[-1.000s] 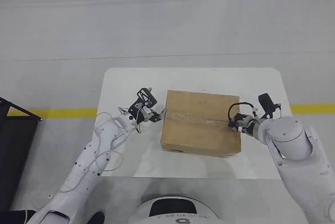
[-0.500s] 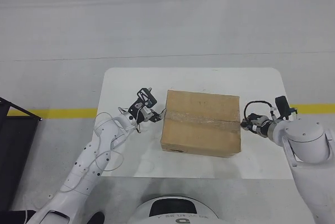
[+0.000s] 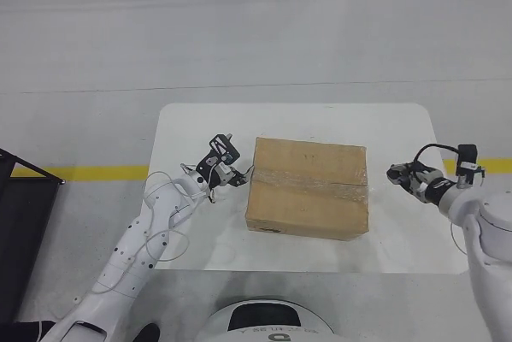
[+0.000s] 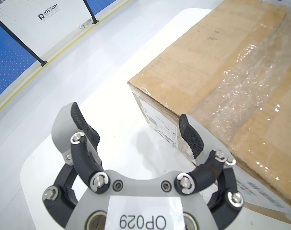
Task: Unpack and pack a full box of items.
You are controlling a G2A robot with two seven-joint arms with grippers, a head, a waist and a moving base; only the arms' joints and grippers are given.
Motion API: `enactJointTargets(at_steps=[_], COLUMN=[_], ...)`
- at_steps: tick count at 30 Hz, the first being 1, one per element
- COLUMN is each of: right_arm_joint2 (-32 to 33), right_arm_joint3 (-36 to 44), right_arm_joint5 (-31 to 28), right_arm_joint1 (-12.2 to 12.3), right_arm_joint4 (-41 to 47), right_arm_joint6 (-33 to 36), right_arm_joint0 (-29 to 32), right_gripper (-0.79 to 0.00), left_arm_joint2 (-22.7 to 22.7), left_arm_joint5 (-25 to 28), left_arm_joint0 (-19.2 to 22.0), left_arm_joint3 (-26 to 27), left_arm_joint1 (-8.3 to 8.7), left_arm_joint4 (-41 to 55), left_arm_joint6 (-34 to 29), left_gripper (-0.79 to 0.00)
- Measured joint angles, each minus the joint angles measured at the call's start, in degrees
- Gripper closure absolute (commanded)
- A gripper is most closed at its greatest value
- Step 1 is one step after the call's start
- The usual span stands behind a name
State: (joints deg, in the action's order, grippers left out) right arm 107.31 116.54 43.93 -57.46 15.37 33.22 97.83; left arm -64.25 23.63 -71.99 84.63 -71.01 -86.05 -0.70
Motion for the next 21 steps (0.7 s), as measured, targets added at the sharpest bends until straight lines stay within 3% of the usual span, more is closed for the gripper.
enactJointTargets(at_steps=[3, 4, 5, 6, 7, 9, 10, 15, 21], right_arm_joint2=[0.52, 0.71, 1.04, 1.33, 1.62, 2.23, 2.36, 2.37, 2.37], right_arm_joint3=[-2.17, -3.02, -4.33, -5.4, -6.53, -9.21, -9.95, -10.05, -10.05], right_arm_joint5=[-4.81, -5.96, -7.36, -8.28, -9.07, -10.34, -10.55, -10.53, -10.53], right_arm_joint1=[-0.51, -0.61, -0.71, -0.77, -0.81, -0.81, -0.78, -0.76, -0.77], right_arm_joint4=[3.96, 4.95, 6.3, 7.29, 8.23, 9.9, 10.18, 10.18, 10.17], right_arm_joint6=[-2.1, -2.37, -2.52, -2.49, -2.34, -1.44, -1.11, -1.01, -1.02], right_arm_joint0=[0.59, 0.48, 0.19, -0.08, -0.4, -1.22, -1.45, -1.5, -1.5], right_gripper=[-0.018, -0.092, -0.237, -0.32, -0.785, -0.785, -0.124, -0.453, -0.712], left_arm_joint2=[-3.68, -4.94, -6.53, -7.61, -8.56, -10.22, -10.7, -10.92, -10.92], left_arm_joint5=[-2.75, -3.24, -3.75, -4.16, -4.66, -5.99, -6.53, -6.85, -6.84], left_arm_joint0=[-0.97, -1.42, -2.1, -2.68, -3.29, -4.77, -5.37, -5.76, -5.75], left_arm_joint3=[1.14, 1.56, 2.22, 2.76, 3.35, 4.98, 5.56, 5.87, 5.86], left_arm_joint1=[0.51, 0.72, 0.97, 1.15, 1.29, 1.52, 1.59, 1.62, 1.62], left_arm_joint4=[1.07, 1.27, 1.5, 1.7, 1.9, 2.16, 2.26, 2.32, 2.31], left_arm_joint6=[0.4, 0.24, -0.14, -0.55, -1.11, -2.68, -3.32, -3.67, -3.66], left_gripper=[-0.785, -0.785, -0.785, -0.785, -0.785, -0.785, -0.784, -0.784, -0.784])
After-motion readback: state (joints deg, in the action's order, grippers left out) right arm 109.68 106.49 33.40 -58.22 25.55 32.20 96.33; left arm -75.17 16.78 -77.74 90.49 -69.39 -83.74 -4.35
